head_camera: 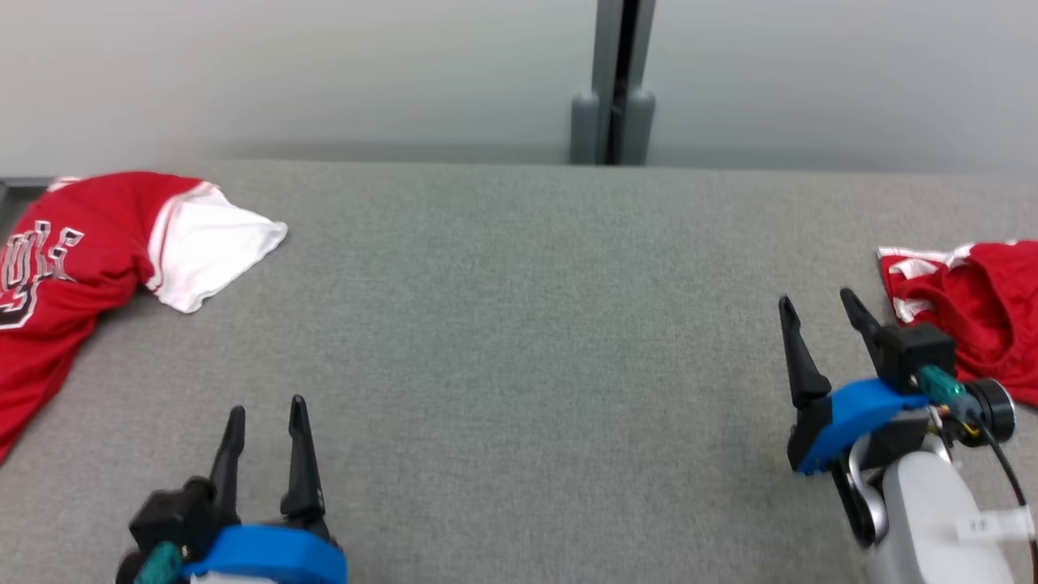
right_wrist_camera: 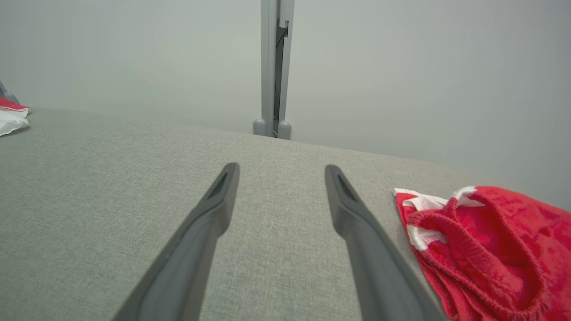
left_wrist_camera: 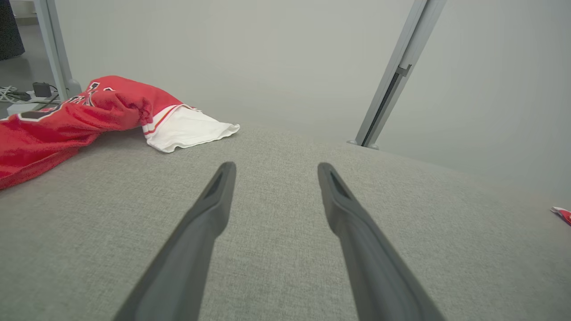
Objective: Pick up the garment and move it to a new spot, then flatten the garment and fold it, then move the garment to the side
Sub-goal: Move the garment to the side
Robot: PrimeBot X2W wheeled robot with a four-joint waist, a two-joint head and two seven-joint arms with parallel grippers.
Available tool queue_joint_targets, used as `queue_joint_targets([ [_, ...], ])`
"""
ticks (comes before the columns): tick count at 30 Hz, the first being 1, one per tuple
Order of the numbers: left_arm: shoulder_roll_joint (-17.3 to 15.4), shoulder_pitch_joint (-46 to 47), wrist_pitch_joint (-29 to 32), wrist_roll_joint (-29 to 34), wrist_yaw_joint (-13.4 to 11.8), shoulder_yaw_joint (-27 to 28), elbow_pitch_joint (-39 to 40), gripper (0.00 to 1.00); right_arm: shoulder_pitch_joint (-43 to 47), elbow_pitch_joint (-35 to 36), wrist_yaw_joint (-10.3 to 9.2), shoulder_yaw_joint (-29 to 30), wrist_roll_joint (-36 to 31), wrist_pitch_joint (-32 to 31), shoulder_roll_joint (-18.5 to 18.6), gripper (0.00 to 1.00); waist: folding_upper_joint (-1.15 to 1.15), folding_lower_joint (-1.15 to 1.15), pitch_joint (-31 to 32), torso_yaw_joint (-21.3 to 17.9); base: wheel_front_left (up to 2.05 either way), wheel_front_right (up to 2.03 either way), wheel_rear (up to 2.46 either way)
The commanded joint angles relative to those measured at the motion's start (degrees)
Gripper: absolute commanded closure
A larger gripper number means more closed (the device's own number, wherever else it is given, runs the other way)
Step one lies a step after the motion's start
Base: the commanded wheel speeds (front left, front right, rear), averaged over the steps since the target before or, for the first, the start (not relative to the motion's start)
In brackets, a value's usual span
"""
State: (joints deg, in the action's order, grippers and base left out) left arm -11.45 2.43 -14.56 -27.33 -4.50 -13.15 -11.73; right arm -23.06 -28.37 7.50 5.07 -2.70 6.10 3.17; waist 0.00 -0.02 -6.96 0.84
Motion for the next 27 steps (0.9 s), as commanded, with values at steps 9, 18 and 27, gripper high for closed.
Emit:
queue_joint_targets([
  [9,1.3,-6.3,-0.5,-0.6,1.5,-1.2,-0.7,0.00,16.5,6.1,0.00,-4.5,8.1,4.4,-0.2,0.00,0.00,0.02,5.5,2.3,0.00,0.00,0.00],
  [18,0.5,-5.7,0.0,-0.1,1.8,-2.2,-1.4,0.00,20.1,9.1,0.00,-5.9,8.8,3.4,-0.2,0.00,0.00,0.02,5.7,1.0,0.00,0.00,0.00],
  [27,0.3,-5.7,-0.1,-0.4,1.5,-2.4,-1.1,0.00,20.6,10.3,0.00,-5.7,9.1,2.8,-0.2,0.00,0.00,0.02,5.7,0.6,0.00,0.00,0.00],
])
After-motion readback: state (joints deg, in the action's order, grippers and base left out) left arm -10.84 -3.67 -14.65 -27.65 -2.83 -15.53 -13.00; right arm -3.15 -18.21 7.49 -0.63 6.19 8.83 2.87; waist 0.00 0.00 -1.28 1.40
